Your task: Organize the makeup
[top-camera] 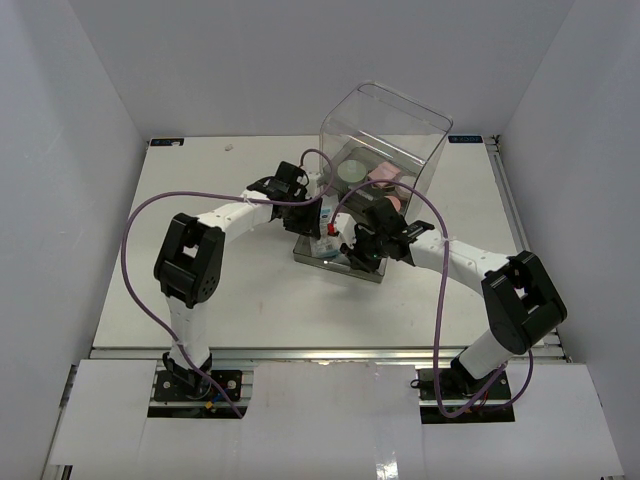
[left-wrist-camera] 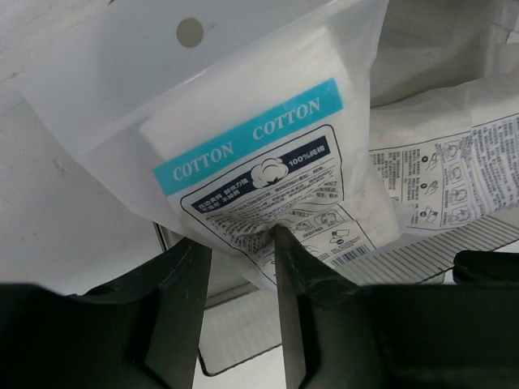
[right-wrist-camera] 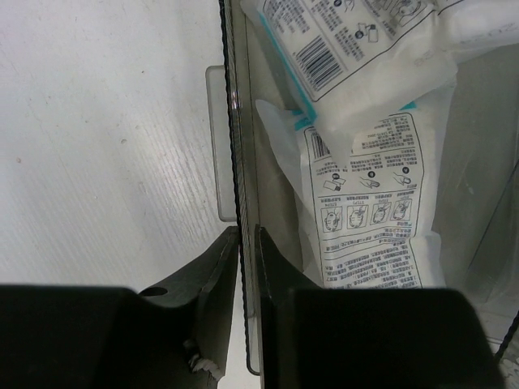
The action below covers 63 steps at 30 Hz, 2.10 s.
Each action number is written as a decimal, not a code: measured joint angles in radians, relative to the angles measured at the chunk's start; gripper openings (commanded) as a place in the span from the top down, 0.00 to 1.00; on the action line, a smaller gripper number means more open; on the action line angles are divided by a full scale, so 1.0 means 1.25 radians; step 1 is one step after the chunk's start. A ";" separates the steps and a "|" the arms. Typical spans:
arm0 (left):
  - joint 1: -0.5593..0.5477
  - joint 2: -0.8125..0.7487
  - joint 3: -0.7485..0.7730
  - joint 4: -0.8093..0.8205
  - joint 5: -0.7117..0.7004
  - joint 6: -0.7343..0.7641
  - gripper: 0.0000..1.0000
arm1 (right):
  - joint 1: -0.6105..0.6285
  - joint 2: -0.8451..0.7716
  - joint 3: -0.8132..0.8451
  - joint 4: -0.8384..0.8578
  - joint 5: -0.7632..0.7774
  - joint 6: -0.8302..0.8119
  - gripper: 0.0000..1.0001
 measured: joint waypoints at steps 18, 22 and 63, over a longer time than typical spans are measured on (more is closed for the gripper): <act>-0.009 -0.033 0.052 -0.056 -0.044 0.019 0.02 | -0.002 -0.006 0.000 0.012 -0.021 0.000 0.76; -0.009 -0.055 0.043 -0.021 -0.032 0.002 0.05 | -0.003 -0.018 0.000 0.012 -0.026 0.000 0.76; -0.057 0.037 0.078 -0.024 -0.055 0.090 0.05 | -0.023 -0.031 -0.014 0.013 -0.058 0.000 0.77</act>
